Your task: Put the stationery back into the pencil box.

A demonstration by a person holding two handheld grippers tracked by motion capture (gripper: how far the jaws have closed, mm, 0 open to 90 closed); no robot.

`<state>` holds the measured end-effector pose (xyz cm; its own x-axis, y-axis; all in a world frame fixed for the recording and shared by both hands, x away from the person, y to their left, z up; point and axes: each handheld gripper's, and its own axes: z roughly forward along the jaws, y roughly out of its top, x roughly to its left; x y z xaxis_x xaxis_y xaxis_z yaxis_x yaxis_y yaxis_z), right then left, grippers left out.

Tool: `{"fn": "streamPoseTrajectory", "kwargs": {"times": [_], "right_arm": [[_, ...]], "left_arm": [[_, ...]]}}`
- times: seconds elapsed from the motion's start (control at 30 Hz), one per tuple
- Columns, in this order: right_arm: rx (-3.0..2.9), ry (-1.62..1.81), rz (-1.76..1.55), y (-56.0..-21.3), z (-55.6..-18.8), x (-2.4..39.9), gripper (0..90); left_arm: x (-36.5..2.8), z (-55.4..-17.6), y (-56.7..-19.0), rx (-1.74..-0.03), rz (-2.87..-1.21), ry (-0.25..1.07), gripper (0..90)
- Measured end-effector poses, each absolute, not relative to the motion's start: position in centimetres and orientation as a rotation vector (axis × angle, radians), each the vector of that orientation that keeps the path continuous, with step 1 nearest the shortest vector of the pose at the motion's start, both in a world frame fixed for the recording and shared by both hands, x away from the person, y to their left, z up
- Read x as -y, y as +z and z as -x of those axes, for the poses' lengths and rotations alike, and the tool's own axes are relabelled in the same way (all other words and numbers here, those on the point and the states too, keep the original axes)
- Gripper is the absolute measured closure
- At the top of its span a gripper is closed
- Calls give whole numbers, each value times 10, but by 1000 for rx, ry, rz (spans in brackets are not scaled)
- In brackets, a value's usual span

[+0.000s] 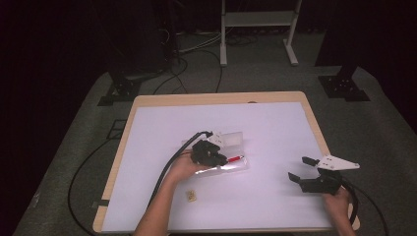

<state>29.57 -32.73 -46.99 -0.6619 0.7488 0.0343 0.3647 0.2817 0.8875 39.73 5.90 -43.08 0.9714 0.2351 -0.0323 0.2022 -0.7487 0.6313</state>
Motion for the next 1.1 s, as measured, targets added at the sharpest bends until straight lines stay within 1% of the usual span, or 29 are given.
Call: {"fn": "streamPoseTrajectory", "kwargs": {"times": [0.47, 1.1], "right_arm": [[-2168, 1341, -1002, -470, -296, 327, 136], [-2169, 1341, -1001, -470, -296, 327, 136]], "left_arm": [[-57, -399, -439, -327, -2444, 54, 794], [-54, -396, -442, -297, -2467, 62, 789]]}}
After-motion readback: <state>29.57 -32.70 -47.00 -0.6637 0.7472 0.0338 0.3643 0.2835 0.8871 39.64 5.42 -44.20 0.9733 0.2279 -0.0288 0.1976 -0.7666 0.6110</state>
